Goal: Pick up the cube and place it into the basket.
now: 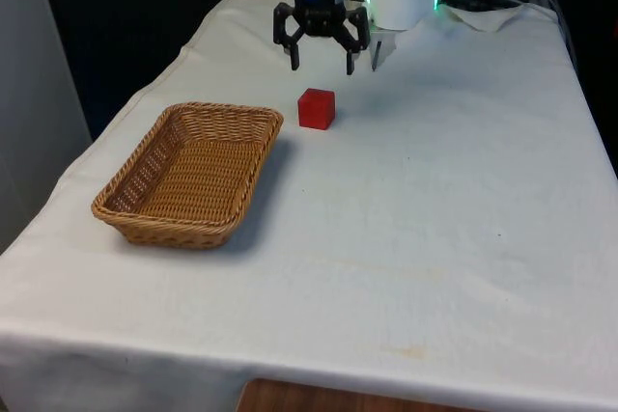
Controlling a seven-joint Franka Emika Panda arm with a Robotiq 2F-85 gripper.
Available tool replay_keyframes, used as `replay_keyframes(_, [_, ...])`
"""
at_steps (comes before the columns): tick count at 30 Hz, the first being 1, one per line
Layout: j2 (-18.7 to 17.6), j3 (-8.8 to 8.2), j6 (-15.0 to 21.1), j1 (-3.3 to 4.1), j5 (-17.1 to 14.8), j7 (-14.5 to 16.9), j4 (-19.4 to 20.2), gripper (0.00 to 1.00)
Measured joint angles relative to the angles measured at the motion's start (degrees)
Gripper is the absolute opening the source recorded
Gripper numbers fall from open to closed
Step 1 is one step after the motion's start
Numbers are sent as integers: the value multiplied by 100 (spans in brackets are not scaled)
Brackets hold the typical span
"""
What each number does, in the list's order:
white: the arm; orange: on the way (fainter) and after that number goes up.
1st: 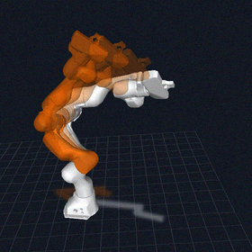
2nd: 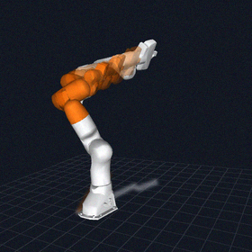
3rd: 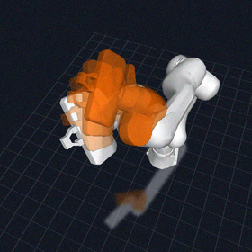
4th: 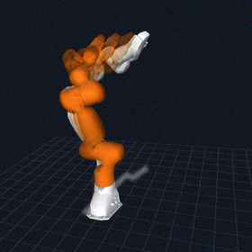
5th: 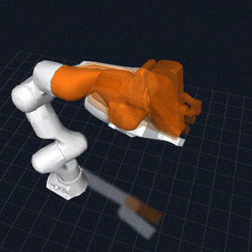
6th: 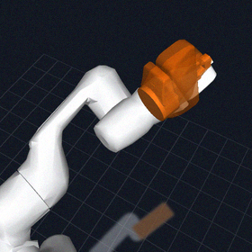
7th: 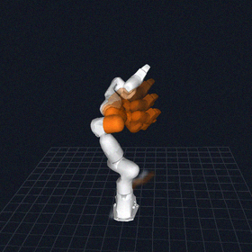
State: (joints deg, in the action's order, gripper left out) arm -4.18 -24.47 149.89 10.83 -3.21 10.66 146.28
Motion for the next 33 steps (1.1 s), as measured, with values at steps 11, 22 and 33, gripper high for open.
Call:
replay_keyframes(11, [-132,6,115,0,-11,0,11,100])
replay_keyframes(22, [-367,46,327,0,-235,109,11,100])
replay_keyframes(33, [-619,92,561,0,-561,304,6,100])
